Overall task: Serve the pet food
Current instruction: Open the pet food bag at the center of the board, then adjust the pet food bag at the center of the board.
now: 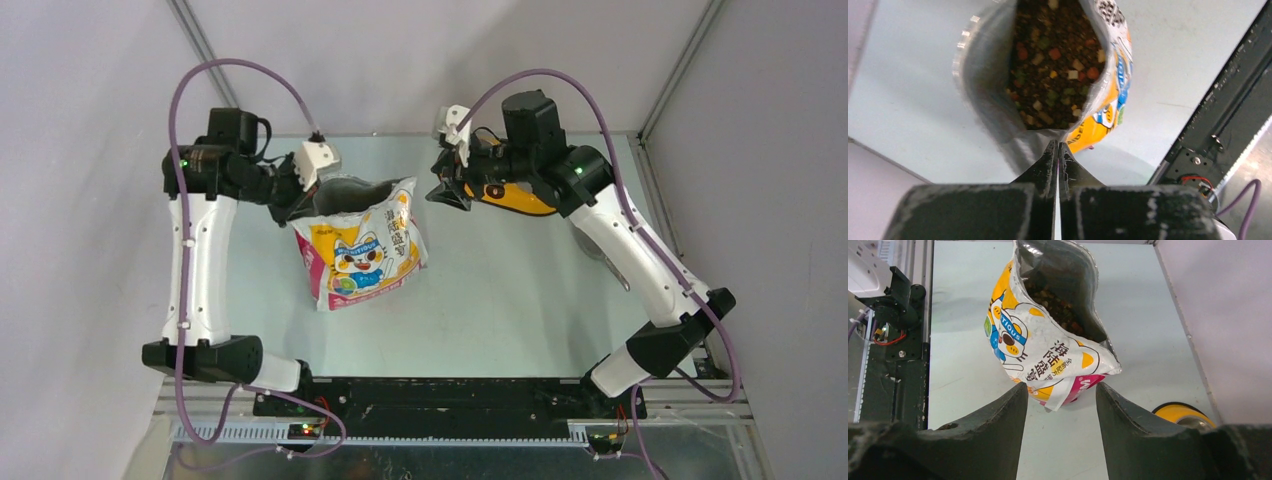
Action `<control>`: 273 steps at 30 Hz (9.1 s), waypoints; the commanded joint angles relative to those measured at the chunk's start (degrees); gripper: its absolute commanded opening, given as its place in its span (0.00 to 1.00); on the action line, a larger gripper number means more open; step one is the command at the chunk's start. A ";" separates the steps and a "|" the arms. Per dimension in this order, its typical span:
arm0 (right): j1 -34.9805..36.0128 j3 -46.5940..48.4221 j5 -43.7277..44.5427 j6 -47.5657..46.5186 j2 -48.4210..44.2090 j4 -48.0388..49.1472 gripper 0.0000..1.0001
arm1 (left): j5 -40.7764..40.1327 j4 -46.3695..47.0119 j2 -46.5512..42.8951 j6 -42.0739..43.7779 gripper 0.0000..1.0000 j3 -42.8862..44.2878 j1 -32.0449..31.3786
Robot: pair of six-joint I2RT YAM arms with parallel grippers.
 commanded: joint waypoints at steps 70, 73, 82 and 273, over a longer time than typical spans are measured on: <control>7.38 11.08 32.14 -2.55 14.26 11.76 0.61 | 3.64 28.65 -15.42 -26.74 0.61 -14.61 0.22; 6.28 14.66 32.83 -2.28 17.09 12.22 0.62 | 4.63 31.06 -17.05 -27.31 0.79 -16.26 -0.94; 5.84 19.39 19.84 -0.13 22.72 5.80 0.62 | -1.83 28.91 -14.36 -25.56 0.83 -18.15 -10.04; -11.42 -3.43 4.47 12.51 3.55 9.39 0.70 | -50.07 39.58 -6.40 -38.45 0.00 -13.98 -14.20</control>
